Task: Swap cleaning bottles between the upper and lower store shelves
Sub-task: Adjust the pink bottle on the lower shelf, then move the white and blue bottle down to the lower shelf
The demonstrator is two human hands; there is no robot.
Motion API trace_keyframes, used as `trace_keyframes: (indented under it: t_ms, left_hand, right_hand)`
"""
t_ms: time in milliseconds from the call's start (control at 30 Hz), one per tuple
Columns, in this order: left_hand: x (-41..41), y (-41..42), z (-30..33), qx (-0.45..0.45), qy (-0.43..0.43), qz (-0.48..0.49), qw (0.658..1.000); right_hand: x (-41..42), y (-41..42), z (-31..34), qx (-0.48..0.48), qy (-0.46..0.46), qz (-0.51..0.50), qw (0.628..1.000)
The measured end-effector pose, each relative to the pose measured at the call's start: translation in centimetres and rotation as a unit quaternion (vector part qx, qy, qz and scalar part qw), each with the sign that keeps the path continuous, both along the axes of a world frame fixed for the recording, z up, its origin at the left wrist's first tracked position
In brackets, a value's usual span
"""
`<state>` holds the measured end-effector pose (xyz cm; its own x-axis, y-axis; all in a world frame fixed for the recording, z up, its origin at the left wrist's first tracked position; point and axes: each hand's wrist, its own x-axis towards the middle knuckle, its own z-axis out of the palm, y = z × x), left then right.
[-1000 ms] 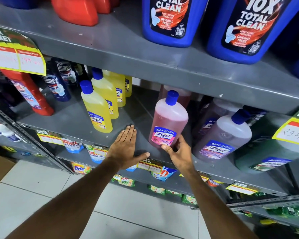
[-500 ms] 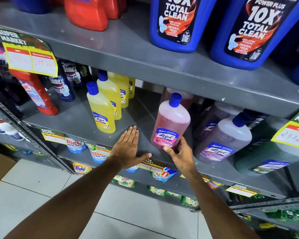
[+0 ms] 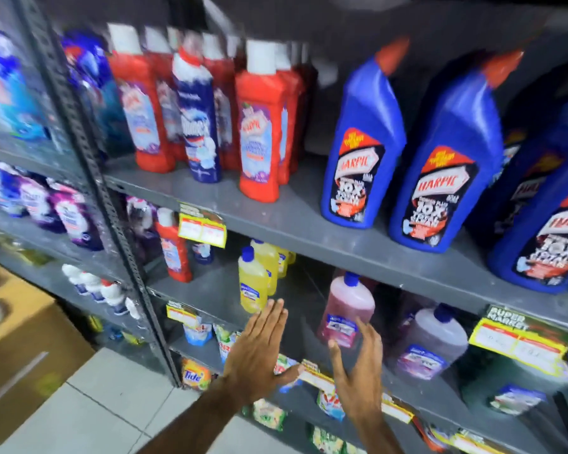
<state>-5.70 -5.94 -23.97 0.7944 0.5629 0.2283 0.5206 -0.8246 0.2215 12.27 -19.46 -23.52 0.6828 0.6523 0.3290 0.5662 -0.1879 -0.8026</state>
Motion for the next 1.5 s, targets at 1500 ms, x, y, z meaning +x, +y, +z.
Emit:
trace_keyframes:
  t_ms: [1500]
  left_hand:
    - [-21.7,29.9,19.9,0.164,-0.043,0.070,0.983]
  right_hand:
    - [-16.7,36.7,27.3,0.113,0.038,0.033,0.992]
